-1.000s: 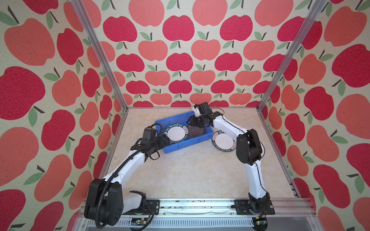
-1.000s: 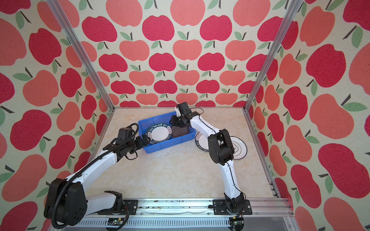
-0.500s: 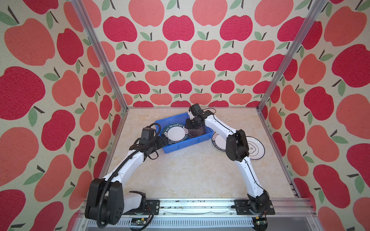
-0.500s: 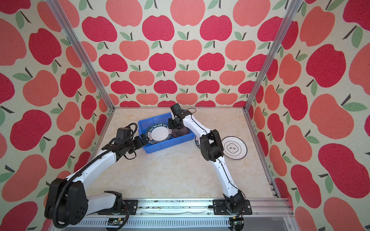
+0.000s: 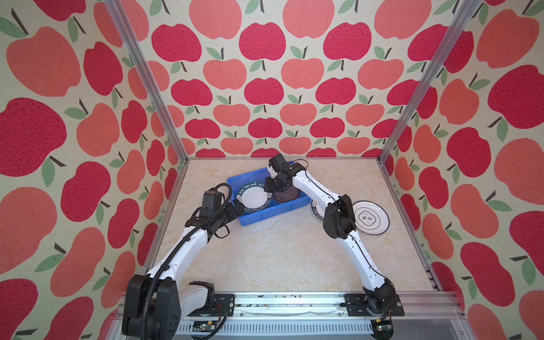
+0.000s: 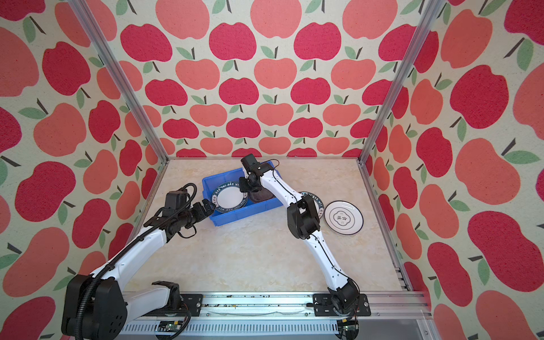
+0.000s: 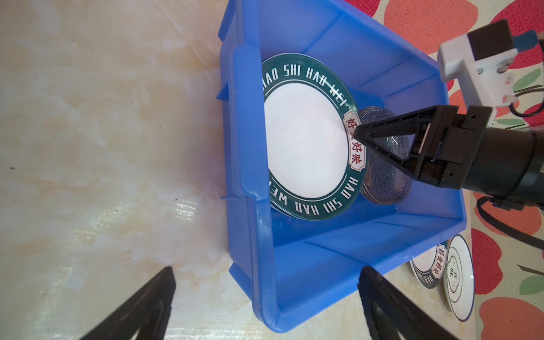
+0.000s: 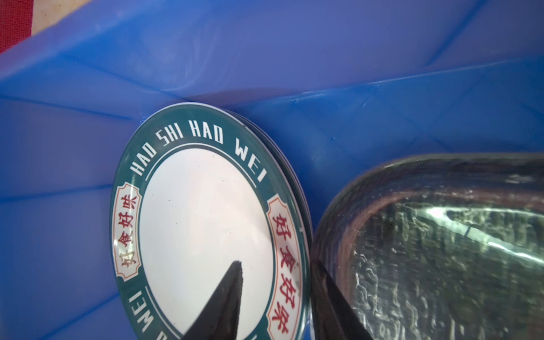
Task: Place the plates into the plastic bin on the countertop
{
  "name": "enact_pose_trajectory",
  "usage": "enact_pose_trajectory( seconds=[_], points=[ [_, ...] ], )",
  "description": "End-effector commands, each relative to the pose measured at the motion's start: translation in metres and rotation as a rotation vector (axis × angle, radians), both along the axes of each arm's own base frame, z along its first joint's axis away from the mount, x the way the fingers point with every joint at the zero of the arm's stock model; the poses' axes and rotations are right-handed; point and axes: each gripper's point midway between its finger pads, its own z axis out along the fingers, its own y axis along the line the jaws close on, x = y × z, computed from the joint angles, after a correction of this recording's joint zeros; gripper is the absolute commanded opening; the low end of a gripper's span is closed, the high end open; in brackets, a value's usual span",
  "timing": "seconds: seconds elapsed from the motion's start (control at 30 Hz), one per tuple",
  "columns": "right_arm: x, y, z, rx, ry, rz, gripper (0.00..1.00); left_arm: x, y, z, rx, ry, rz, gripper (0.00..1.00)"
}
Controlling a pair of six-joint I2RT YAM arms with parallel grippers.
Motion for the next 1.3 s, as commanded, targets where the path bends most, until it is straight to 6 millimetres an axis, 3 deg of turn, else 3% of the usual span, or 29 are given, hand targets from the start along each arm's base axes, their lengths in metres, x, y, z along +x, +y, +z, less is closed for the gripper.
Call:
enact_pose_trajectory(
  seconds=[0.0, 0.17, 0.27, 0.4, 0.6, 0.73, 0.9, 1.07, 1.13, 1.27],
  points=[
    [0.012, -0.032, 0.042, -0.004, -0.039, -0.037, 0.44, -0.003, -0.004, 0.004, 0.003, -0.011, -0.034, 0.99],
    [0.006, -0.068, 0.104, 0.005, -0.129, -0.039, 0.49, -0.01, -0.024, 0.026, 0.044, -0.063, -0.089, 0.99],
    [-0.008, -0.095, 0.143, 0.062, -0.178, -0.061, 0.49, -0.02, -0.047, 0.047, 0.089, -0.11, -0.138, 0.99],
    [-0.039, -0.128, 0.159, 0.204, -0.184, -0.087, 0.5, -0.04, -0.086, 0.068, 0.1, -0.185, -0.202, 0.99],
    [-0.095, -0.189, 0.137, 0.2, -0.151, -0.158, 0.5, -0.064, -0.144, 0.067, 0.08, -0.21, -0.304, 0.99],
    [-0.127, -0.241, 0.117, 0.214, -0.118, -0.262, 0.5, -0.072, -0.184, 0.044, 0.112, -0.177, -0.395, 0.99],
    [-0.147, -0.316, 0.107, 0.218, -0.143, -0.441, 0.55, -0.072, -0.231, 0.021, 0.08, -0.137, -0.483, 0.99],
    [-0.149, -0.381, 0.086, 0.236, -0.11, -0.644, 0.56, -0.063, -0.273, 0.006, 0.027, -0.113, -0.569, 0.99],
    [-0.148, -0.39, 0.076, 0.305, -0.095, -0.694, 0.56, -0.056, -0.286, -0.003, 0.016, -0.097, -0.592, 0.99],
    [-0.143, -0.38, 0.053, 0.412, -0.022, -0.711, 0.54, -0.035, -0.307, -0.024, -0.057, -0.061, -0.574, 0.96]
  ],
)
